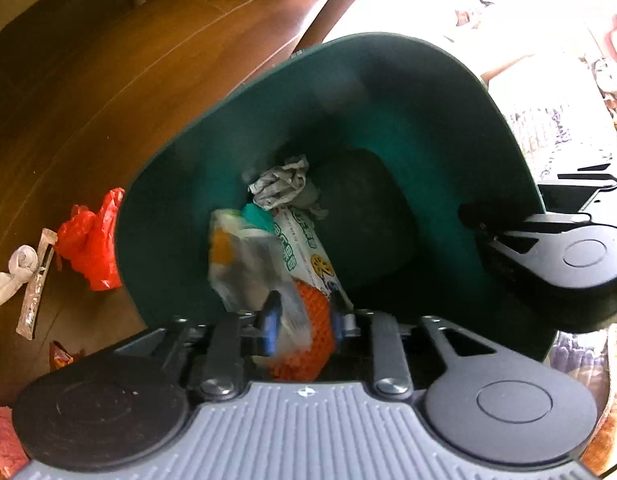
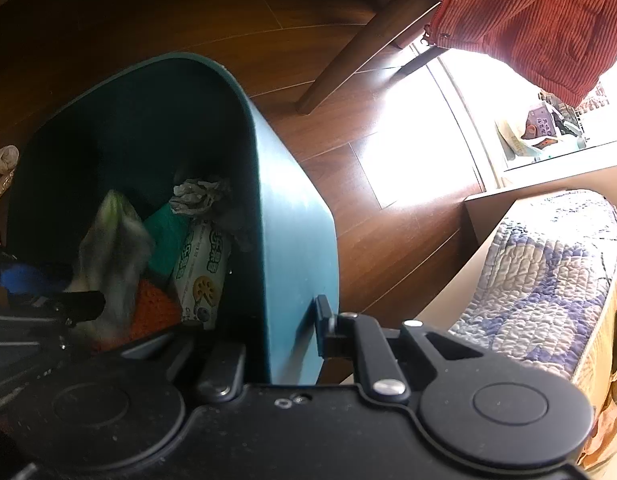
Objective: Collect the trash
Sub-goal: 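Carry the snack packet into the wastebasket and open the left tool, then lower the left tool to the white tissue and grasp it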
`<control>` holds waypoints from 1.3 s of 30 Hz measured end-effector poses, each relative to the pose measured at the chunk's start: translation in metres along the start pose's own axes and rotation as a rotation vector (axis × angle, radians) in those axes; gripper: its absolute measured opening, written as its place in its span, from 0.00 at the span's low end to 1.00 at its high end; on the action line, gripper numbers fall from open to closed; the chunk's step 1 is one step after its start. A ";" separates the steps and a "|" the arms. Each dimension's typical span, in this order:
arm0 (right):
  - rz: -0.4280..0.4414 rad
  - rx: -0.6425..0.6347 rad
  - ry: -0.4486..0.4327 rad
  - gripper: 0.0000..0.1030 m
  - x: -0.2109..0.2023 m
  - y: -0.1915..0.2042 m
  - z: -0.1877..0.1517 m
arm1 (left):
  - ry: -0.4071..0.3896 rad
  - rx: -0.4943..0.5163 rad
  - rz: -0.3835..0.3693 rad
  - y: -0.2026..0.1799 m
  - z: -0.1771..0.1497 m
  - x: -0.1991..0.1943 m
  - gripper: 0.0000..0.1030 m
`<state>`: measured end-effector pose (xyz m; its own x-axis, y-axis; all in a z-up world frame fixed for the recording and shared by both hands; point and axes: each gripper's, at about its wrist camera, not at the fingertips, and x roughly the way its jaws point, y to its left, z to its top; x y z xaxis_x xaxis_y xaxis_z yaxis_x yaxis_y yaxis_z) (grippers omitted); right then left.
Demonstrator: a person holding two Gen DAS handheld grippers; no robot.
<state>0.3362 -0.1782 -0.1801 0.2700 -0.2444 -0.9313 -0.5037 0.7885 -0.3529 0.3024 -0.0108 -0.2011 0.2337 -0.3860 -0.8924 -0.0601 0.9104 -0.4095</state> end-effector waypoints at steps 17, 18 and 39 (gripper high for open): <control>0.022 0.016 0.027 0.12 0.004 -0.005 0.005 | -0.163 0.036 0.053 0.032 -0.003 -0.067 0.63; 0.024 0.016 0.028 0.12 0.004 -0.005 0.005 | -0.178 0.037 0.079 0.037 -0.003 -0.072 0.66; 0.068 -0.037 0.022 0.15 0.004 -0.010 0.003 | -0.132 -0.071 0.485 0.231 -0.014 -0.043 0.76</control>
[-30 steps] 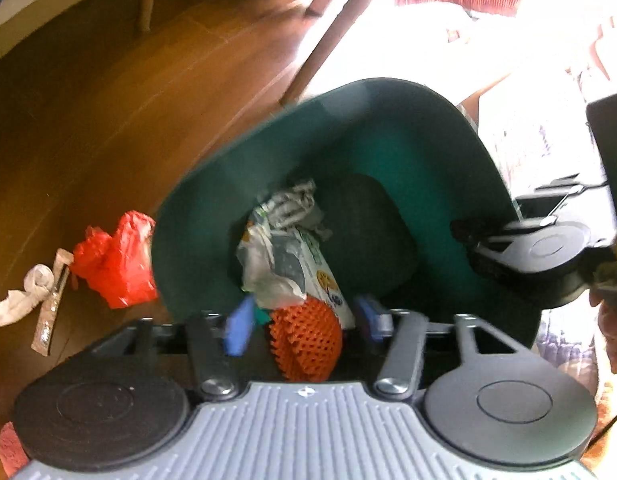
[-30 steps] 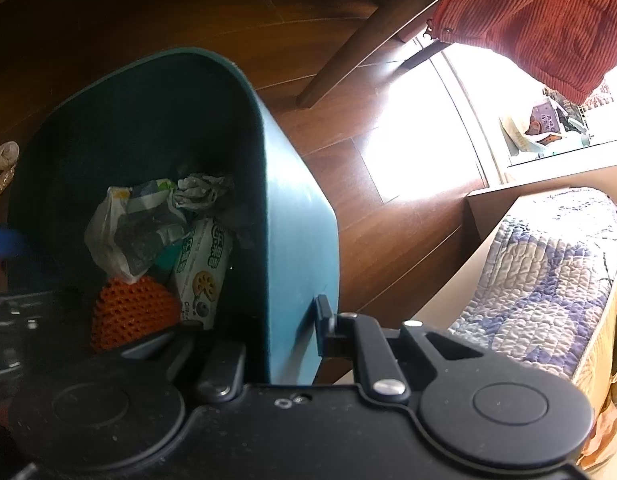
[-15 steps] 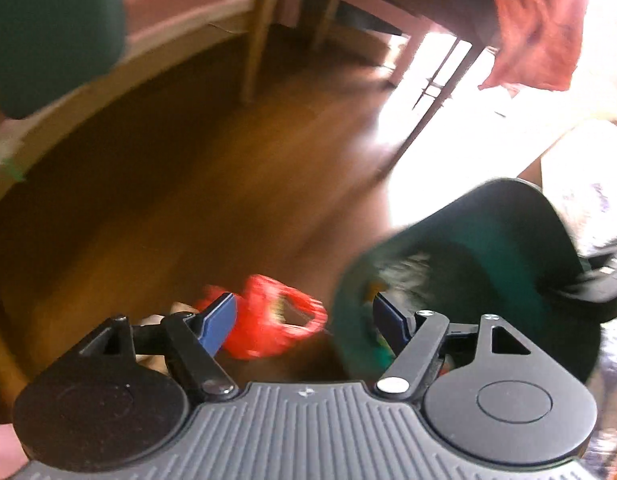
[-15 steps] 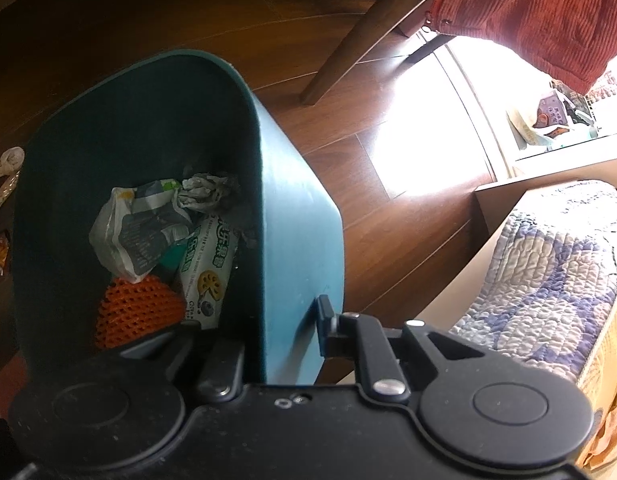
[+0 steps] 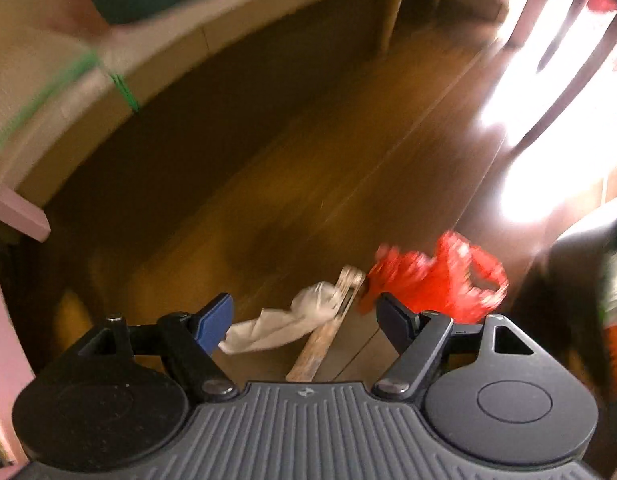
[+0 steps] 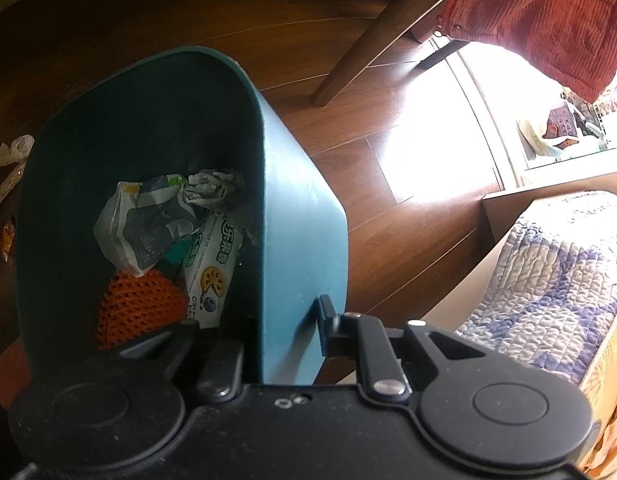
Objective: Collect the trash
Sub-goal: 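Lower the left tool to the white tissue and grasp it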
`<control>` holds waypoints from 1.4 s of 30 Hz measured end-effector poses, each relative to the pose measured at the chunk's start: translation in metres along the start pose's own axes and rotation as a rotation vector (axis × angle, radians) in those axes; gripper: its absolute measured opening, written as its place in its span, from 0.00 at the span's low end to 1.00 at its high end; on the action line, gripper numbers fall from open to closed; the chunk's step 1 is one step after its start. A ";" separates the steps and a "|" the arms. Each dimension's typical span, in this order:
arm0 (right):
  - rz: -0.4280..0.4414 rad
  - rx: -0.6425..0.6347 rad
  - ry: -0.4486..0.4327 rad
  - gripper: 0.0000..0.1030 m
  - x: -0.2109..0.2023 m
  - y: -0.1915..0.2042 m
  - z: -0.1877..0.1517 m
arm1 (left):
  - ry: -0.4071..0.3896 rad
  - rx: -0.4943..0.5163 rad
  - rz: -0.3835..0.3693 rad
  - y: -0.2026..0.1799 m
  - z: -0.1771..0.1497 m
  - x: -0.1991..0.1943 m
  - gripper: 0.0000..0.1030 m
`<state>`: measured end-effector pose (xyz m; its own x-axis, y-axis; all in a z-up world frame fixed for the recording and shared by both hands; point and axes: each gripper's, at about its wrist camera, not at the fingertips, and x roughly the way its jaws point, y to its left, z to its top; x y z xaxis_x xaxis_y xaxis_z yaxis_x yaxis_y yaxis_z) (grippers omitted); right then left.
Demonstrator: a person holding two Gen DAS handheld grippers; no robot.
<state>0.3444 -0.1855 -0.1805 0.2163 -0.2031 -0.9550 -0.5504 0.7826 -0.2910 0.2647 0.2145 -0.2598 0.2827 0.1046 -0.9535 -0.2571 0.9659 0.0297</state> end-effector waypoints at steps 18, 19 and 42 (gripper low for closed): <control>0.023 0.007 -0.010 0.16 0.002 -0.006 0.009 | 0.279 -0.197 -0.032 0.014 -0.007 0.163 0.76; 0.024 0.007 -0.010 0.16 0.002 -0.006 0.010 | 0.291 -0.206 -0.039 0.015 -0.007 0.167 0.76; 0.003 0.013 -0.025 0.15 -0.006 -0.002 0.010 | 0.298 -0.135 -0.013 -0.001 -0.010 0.148 0.25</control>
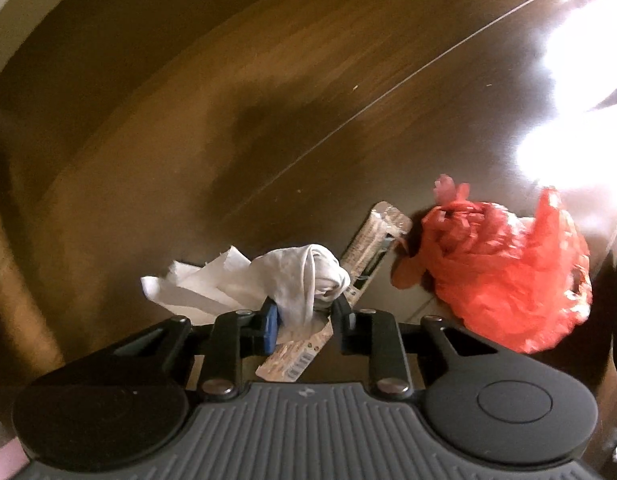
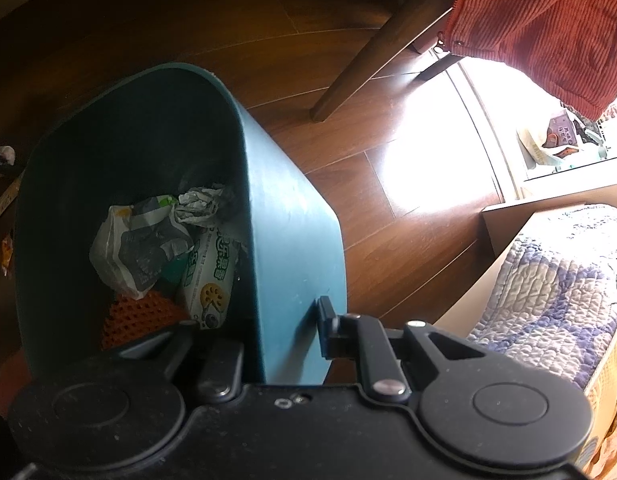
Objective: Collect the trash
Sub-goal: 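Lower the left tool to the white tissue and grasp it, then carry the white tissue into the wastebasket and open the left tool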
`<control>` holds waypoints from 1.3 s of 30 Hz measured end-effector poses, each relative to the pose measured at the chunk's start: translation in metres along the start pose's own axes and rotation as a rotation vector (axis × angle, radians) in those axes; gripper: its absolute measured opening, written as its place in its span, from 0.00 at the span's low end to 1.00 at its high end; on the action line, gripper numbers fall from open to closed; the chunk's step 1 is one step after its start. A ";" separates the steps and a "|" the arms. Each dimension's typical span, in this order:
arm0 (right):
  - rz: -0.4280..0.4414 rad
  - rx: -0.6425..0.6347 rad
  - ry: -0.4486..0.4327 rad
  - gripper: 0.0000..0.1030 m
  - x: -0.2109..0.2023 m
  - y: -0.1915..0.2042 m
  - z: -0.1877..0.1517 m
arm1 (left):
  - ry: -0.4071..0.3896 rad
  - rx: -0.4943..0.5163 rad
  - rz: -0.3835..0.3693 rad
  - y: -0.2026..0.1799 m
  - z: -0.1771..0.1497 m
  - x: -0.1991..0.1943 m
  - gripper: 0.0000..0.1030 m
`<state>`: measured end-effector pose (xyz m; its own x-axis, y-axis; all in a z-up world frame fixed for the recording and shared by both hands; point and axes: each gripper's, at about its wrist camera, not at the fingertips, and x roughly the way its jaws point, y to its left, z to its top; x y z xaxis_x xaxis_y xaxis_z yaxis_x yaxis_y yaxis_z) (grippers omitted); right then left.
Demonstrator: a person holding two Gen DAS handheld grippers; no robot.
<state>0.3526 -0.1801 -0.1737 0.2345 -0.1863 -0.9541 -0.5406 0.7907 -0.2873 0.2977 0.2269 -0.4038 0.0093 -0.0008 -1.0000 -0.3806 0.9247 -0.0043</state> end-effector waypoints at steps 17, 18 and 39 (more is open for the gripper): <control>-0.017 0.016 -0.015 0.15 -0.004 0.004 0.001 | -0.187 0.195 -0.092 -0.060 -0.028 -0.175 0.25; -0.020 0.019 -0.016 0.15 -0.004 0.004 0.000 | -0.193 0.199 -0.099 -0.064 -0.030 -0.184 0.25; -0.017 -0.001 0.004 0.16 -0.002 0.004 -0.003 | -0.242 0.475 -0.278 -0.224 -0.082 -0.244 0.25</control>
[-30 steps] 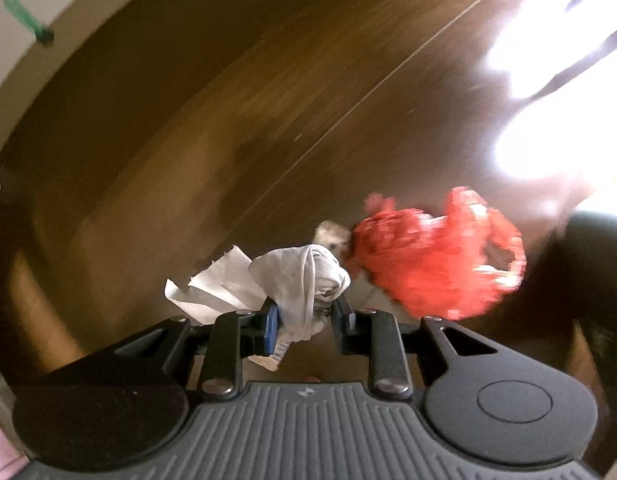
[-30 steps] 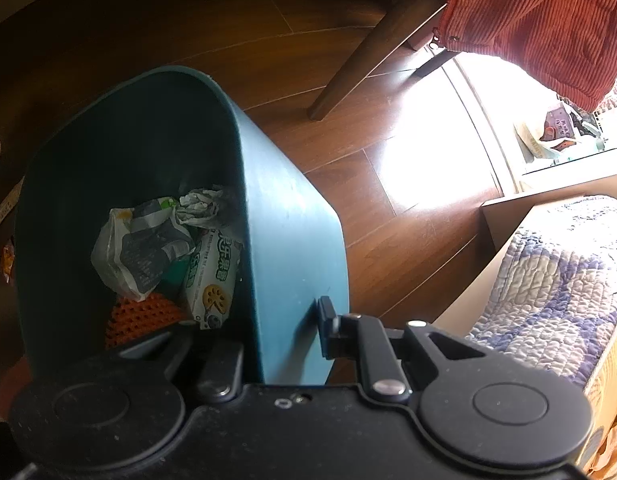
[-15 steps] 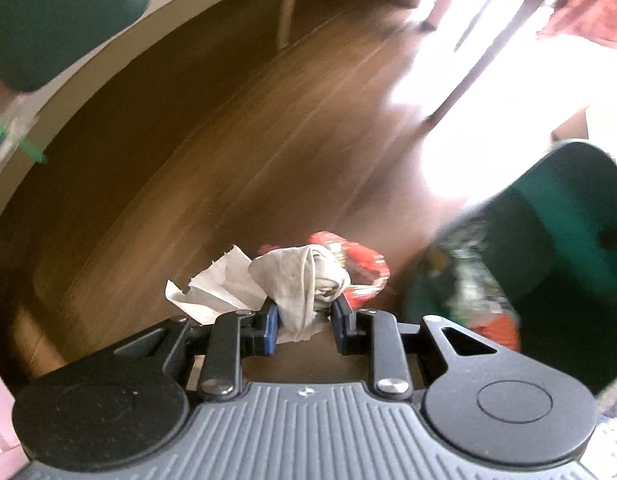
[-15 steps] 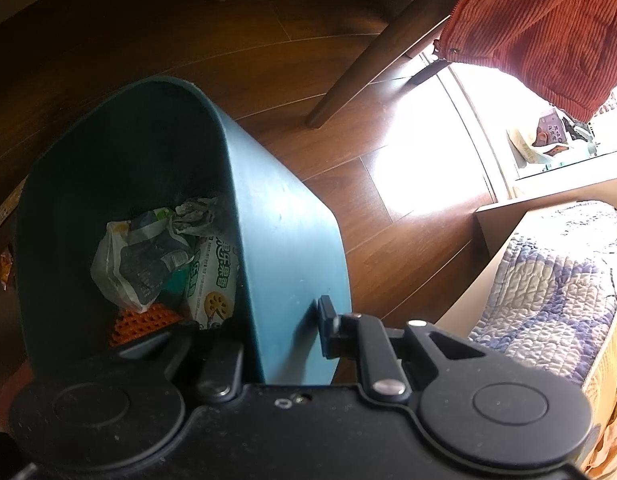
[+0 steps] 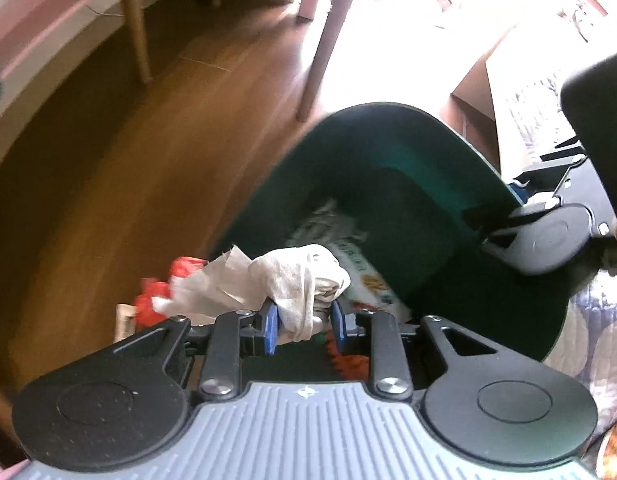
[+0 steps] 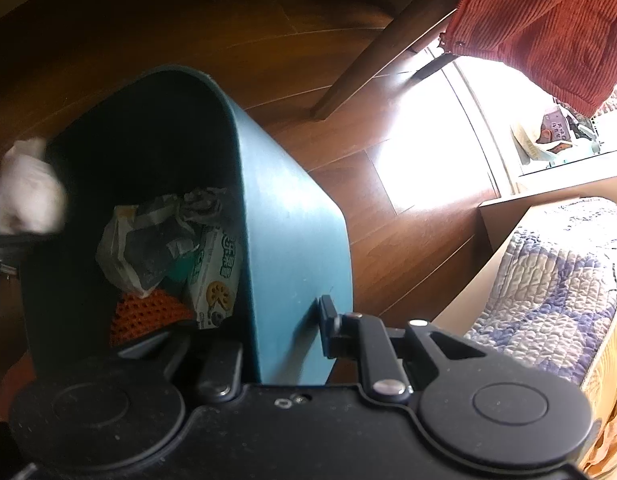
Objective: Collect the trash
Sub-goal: 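Carry the white tissue into the wastebasket and open the left tool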
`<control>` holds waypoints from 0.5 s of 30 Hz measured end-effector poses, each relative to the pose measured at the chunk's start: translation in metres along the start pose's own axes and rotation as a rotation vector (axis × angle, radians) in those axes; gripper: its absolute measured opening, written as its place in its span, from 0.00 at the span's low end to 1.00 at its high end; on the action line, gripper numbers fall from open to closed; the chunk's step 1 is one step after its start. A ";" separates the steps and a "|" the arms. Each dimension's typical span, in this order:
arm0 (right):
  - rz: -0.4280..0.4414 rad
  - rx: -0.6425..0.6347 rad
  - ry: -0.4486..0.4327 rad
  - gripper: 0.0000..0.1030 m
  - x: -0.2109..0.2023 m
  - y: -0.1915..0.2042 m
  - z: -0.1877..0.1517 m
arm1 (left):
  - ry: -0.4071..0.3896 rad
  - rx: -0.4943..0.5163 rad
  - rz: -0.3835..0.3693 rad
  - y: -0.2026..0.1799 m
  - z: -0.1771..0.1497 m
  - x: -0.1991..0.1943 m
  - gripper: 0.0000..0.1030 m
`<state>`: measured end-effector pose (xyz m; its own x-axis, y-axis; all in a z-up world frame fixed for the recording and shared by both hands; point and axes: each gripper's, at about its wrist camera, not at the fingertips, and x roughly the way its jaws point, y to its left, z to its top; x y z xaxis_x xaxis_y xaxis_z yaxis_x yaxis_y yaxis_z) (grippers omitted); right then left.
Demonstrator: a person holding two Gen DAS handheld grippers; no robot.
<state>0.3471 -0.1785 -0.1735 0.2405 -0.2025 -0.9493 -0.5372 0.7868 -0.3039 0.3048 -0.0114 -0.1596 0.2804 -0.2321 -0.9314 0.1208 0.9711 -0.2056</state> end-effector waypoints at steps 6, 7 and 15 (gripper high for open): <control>0.017 -0.002 0.002 0.18 -0.001 0.001 0.000 | 0.054 -0.095 -0.088 -0.006 0.010 0.040 0.25; 0.020 -0.001 0.002 0.19 -0.001 0.000 0.000 | 0.061 -0.117 -0.094 -0.003 0.011 0.046 0.25; 0.037 -0.021 -0.012 0.21 0.001 -0.001 0.002 | 0.081 -0.136 -0.071 -0.005 0.013 0.068 0.25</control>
<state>0.3490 -0.1781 -0.1736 0.2295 -0.1662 -0.9590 -0.5629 0.7812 -0.2701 0.3352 -0.0330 -0.2181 0.1979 -0.3003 -0.9331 0.0064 0.9523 -0.3051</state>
